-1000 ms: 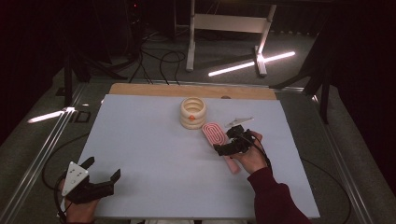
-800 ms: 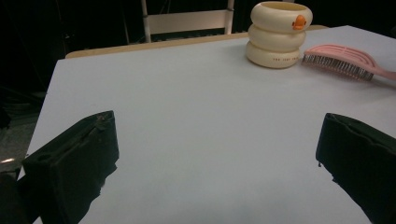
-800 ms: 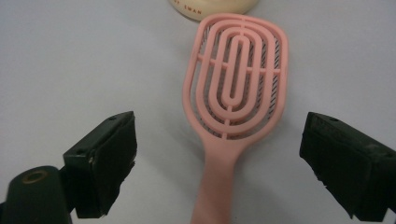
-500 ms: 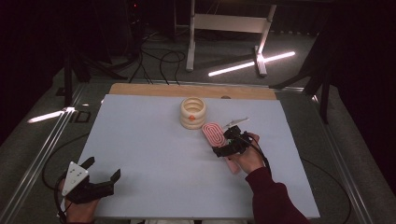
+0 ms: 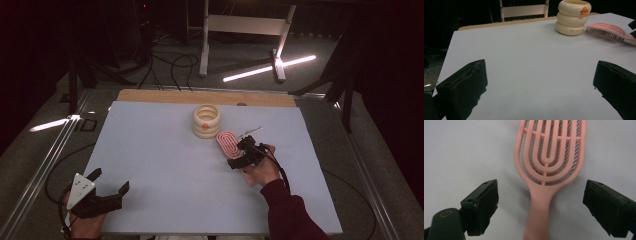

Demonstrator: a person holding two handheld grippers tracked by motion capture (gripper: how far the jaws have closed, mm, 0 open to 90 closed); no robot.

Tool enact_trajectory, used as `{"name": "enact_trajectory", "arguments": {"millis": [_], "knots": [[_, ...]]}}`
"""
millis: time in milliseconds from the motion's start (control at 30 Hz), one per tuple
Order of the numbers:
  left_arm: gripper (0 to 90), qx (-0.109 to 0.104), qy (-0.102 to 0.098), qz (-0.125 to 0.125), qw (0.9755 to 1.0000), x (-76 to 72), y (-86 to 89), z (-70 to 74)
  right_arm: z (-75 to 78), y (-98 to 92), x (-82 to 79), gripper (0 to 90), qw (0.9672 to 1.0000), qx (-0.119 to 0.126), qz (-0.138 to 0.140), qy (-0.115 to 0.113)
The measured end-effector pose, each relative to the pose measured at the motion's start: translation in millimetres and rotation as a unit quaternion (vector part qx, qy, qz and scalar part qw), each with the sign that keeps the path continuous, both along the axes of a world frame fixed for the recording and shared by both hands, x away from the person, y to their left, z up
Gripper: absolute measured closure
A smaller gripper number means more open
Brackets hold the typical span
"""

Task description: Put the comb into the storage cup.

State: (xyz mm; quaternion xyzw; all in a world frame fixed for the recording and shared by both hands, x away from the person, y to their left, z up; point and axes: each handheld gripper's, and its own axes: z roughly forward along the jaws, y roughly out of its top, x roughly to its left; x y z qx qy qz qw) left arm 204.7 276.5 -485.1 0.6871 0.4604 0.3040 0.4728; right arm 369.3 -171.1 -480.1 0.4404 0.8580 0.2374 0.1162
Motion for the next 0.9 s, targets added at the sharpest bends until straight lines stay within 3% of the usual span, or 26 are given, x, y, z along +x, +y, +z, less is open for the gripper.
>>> {"name": "enact_trajectory", "arguments": {"millis": [467,900], "knots": [[0.0,0.000,0.002,0.000,1.0000,0.4,0.2,-0.6,-9.9,0.7,4.7,17.8,0.9993,-0.013,-0.007,0.035],[0.0,-0.001,0.002,0.000,1.0000,0.3,0.9,-0.6,-16.6,0.9,7.6,24.6,0.9984,-0.022,-0.012,0.050]]}}
